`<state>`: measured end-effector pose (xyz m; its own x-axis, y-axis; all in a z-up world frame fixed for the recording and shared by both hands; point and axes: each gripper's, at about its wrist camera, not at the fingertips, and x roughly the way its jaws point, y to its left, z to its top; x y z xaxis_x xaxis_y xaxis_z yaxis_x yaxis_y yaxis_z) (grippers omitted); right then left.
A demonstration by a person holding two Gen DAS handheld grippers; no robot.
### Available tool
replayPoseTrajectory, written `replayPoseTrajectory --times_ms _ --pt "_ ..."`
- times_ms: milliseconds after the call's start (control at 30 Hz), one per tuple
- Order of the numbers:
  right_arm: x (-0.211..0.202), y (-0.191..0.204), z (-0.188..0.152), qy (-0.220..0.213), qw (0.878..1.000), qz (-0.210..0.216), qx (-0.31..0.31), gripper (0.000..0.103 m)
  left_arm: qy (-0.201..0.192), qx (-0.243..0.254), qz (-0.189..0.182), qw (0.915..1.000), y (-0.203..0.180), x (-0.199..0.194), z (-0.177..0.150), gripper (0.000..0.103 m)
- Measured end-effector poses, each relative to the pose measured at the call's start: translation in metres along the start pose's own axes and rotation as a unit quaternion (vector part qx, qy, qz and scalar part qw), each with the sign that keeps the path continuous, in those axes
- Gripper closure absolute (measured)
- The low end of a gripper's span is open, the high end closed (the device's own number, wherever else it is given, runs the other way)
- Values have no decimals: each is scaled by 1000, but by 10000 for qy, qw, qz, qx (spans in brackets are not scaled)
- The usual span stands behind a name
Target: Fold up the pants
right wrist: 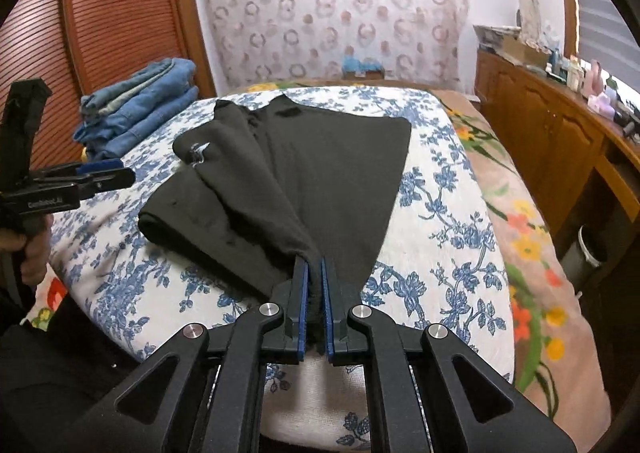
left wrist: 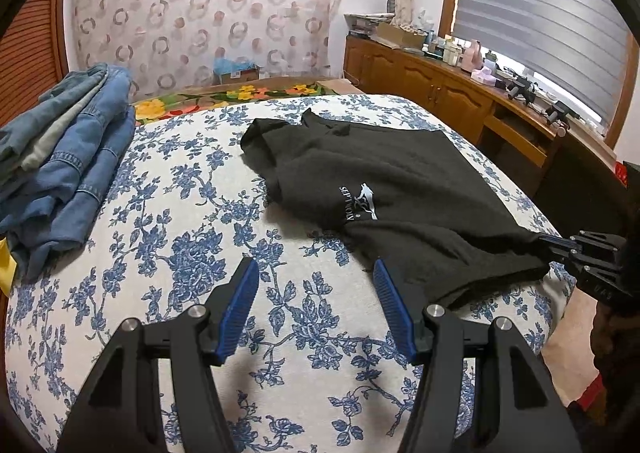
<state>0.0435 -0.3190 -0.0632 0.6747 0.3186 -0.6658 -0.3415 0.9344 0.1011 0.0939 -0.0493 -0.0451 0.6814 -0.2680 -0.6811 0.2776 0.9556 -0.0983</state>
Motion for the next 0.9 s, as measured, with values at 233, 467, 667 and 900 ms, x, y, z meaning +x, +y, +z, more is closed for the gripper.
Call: replayPoseTrajectory --times_ms 233,467,667,900 --pt "-7 -5 5 -135 9998 -82 97 73 -52 -38 61 10000 6 -5 0 44" --pt "-10 14 30 -384 9991 98 -165 66 -144 -120 145 9997 20 -15 5 44" --pt "14 52 58 -482 9956 610 -523 66 -228 -144 236 9994 32 -25 7 44" --pt "55 91 90 -311 9905 1062 -820 66 -301 -121 340 9989 43 -33 11 44"
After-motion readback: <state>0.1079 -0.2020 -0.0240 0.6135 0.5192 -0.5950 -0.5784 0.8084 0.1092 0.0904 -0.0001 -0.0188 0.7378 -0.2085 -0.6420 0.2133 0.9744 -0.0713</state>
